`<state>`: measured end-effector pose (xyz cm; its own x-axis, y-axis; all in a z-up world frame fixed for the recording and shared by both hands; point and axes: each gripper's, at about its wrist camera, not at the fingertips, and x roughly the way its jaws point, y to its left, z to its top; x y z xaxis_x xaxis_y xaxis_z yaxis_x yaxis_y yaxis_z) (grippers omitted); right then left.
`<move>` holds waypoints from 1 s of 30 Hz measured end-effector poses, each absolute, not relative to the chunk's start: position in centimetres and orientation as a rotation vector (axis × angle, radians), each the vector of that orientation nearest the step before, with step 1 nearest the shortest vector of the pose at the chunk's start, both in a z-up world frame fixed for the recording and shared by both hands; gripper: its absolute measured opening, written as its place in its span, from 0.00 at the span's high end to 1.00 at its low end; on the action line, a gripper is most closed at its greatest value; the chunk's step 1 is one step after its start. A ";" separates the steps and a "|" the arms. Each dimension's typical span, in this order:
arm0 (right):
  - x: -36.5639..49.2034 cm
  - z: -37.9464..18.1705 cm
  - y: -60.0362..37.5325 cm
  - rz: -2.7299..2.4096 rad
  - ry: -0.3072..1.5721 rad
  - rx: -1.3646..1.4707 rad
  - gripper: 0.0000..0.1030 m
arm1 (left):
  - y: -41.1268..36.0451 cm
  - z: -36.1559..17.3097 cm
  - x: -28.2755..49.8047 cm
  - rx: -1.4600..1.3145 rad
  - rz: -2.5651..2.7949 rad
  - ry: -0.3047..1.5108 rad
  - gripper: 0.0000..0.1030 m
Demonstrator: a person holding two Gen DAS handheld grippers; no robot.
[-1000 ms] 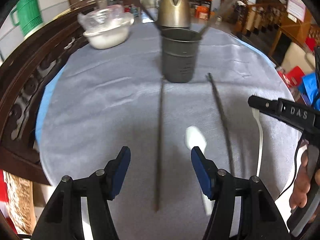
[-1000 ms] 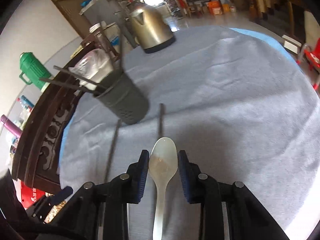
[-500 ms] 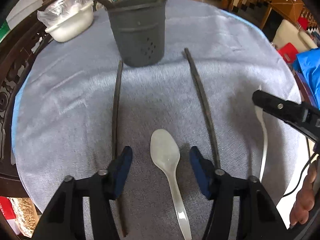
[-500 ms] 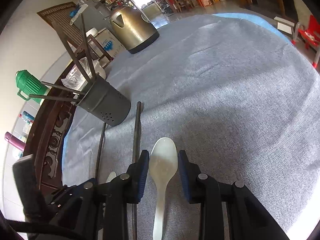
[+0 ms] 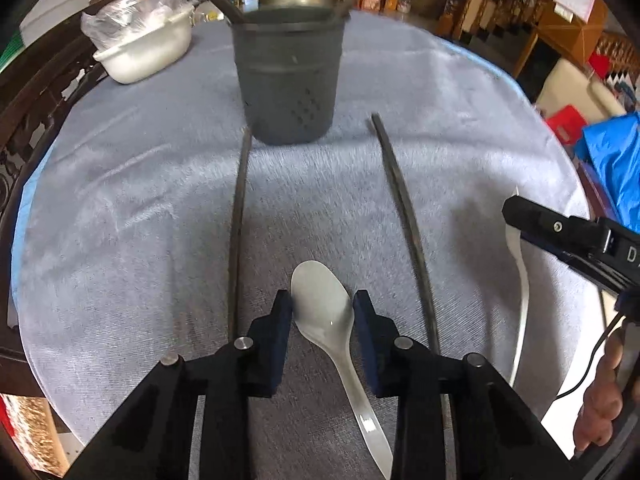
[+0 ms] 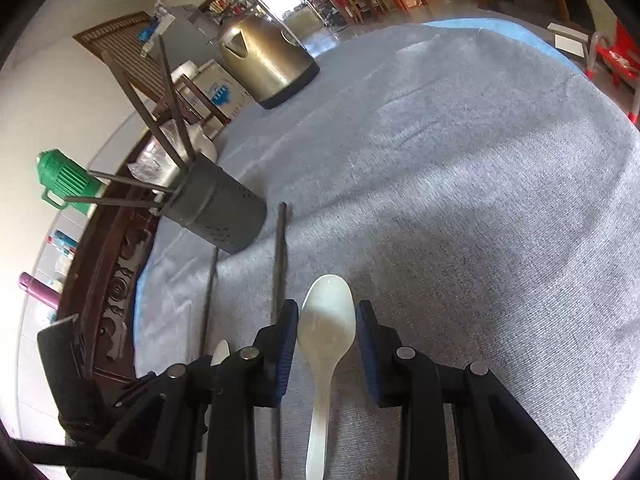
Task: Organize utensils
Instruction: 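Close the right tool on a white spoon while the left tool grips another, then carry the white spoons up over the grey cup and open both tools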
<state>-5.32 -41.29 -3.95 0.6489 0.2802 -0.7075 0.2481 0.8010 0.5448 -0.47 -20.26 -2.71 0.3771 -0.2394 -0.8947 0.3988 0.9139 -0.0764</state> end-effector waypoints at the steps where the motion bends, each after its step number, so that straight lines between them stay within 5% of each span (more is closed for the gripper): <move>1: -5.5 -3.7 -41.3 0.031 0.862 0.674 0.69 | -19.9 -2.1 -0.6 0.145 -0.415 1.092 0.68; 30: -2.5 8.8 -35.0 0.221 0.443 0.466 0.69 | -12.7 13.4 2.4 -0.087 -0.257 0.507 0.68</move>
